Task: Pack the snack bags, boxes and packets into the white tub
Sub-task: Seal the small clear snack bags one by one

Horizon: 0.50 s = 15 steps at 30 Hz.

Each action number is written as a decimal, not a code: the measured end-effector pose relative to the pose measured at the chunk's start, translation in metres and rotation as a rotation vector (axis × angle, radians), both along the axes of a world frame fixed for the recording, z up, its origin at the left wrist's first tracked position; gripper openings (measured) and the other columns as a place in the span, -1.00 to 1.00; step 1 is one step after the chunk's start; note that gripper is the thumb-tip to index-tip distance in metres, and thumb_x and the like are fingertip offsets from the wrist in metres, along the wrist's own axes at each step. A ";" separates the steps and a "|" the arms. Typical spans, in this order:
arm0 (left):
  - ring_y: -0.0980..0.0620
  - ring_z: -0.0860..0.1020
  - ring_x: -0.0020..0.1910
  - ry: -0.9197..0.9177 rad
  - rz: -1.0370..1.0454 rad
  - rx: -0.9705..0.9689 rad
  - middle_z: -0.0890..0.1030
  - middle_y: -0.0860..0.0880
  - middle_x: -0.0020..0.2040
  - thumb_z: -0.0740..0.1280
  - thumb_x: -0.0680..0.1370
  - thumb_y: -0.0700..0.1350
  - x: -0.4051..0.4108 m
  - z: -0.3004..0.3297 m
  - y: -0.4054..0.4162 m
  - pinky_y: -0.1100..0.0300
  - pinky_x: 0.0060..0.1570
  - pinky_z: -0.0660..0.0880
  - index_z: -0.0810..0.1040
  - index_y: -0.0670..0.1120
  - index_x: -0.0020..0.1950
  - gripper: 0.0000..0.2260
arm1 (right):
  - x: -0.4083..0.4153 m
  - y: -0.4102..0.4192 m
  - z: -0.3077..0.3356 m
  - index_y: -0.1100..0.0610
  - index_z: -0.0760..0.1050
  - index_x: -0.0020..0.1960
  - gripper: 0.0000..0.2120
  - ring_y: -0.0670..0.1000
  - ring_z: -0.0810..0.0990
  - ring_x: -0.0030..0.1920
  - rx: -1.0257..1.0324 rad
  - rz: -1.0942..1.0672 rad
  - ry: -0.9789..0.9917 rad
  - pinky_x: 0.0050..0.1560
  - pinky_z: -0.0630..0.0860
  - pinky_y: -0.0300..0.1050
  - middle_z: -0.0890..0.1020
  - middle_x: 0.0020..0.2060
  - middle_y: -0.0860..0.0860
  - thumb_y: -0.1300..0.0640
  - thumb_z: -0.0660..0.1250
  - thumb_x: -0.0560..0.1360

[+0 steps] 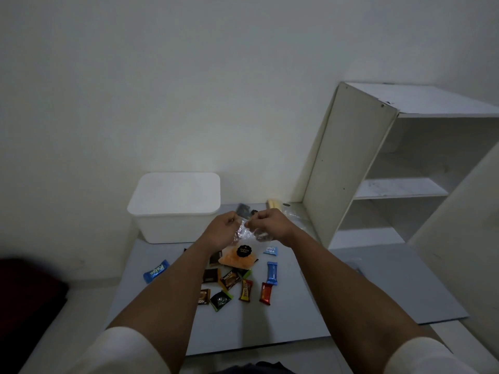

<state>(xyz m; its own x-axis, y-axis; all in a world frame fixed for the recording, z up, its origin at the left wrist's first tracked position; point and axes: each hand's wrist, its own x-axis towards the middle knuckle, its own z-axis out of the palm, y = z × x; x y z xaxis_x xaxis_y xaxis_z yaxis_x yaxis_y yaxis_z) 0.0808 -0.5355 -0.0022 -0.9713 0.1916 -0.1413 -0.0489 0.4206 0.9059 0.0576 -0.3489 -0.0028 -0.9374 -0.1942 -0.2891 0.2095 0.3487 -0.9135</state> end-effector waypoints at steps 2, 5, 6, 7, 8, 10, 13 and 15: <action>0.02 0.53 -0.26 -0.016 -0.004 0.014 0.52 -0.08 -0.20 0.20 0.68 -0.12 0.003 -0.001 0.000 0.39 -0.42 0.47 0.47 -0.12 -0.12 -0.80 | 0.004 -0.001 0.000 0.20 0.67 -0.08 -0.93 -0.02 0.63 -0.26 -0.012 0.007 0.015 -0.20 0.60 -0.14 0.68 -0.24 0.06 0.20 0.49 0.47; -0.07 0.64 -0.16 -0.081 -0.013 0.077 0.57 -0.11 -0.19 0.22 0.67 -0.10 0.010 -0.005 0.001 0.12 -0.17 0.62 0.49 -0.09 -0.15 -0.79 | 0.012 0.001 -0.001 0.23 0.68 -0.08 -0.94 -0.03 0.62 -0.25 -0.029 0.033 0.044 -0.18 0.58 -0.15 0.68 -0.25 0.04 0.26 0.44 0.50; -0.08 0.65 -0.17 -0.097 -0.007 0.090 0.58 -0.11 -0.19 0.22 0.67 -0.10 0.012 -0.006 0.003 0.04 -0.13 0.61 0.50 -0.09 -0.15 -0.78 | 0.015 0.002 -0.001 0.23 0.68 -0.08 -0.93 -0.04 0.63 -0.24 -0.027 0.040 0.051 -0.16 0.58 -0.15 0.69 -0.23 0.04 0.26 0.42 0.51; -0.08 0.64 -0.19 -0.094 -0.001 0.093 0.57 -0.12 -0.20 0.21 0.67 -0.11 0.014 -0.007 0.004 0.03 -0.14 0.59 0.49 -0.09 -0.16 -0.78 | 0.017 0.003 -0.001 0.22 0.69 -0.07 -0.92 -0.05 0.64 -0.23 -0.020 0.042 0.055 -0.16 0.58 -0.16 0.70 -0.21 0.05 0.25 0.42 0.52; -0.07 0.61 -0.22 -0.077 0.005 0.085 0.55 -0.11 -0.21 0.21 0.68 -0.10 0.017 -0.006 0.005 0.05 -0.18 0.57 0.48 -0.10 -0.16 -0.78 | 0.020 0.005 -0.001 0.23 0.69 -0.05 -0.92 -0.05 0.64 -0.23 -0.014 0.035 0.051 -0.17 0.59 -0.17 0.70 -0.19 0.06 0.24 0.42 0.52; -0.05 0.54 -0.25 -0.037 0.021 0.052 0.51 -0.11 -0.22 0.20 0.68 -0.09 0.019 -0.007 0.008 0.09 -0.24 0.50 0.46 -0.12 -0.14 -0.77 | 0.025 0.008 -0.002 0.24 0.68 -0.04 -0.91 -0.05 0.64 -0.25 -0.025 -0.003 0.025 -0.20 0.61 -0.17 0.69 -0.18 0.08 0.22 0.44 0.51; -0.20 0.66 -0.12 -0.043 0.057 0.077 0.60 -0.26 -0.12 0.21 0.67 -0.05 0.018 -0.011 0.010 -0.04 -0.15 0.58 0.47 -0.18 -0.10 -0.76 | 0.031 0.015 -0.004 0.25 0.67 -0.03 -0.88 -0.02 0.62 -0.24 -0.071 -0.055 0.002 -0.15 0.61 -0.08 0.66 -0.20 0.09 0.19 0.48 0.48; -0.20 0.68 -0.06 -0.052 0.073 0.112 0.64 -0.27 -0.06 0.22 0.67 -0.06 0.020 -0.011 0.014 -0.03 -0.10 0.61 0.49 -0.13 -0.12 -0.78 | 0.033 0.020 -0.006 0.24 0.66 -0.06 -0.90 0.01 0.61 -0.21 -0.099 -0.054 -0.002 -0.05 0.62 -0.02 0.64 -0.20 0.11 0.19 0.48 0.49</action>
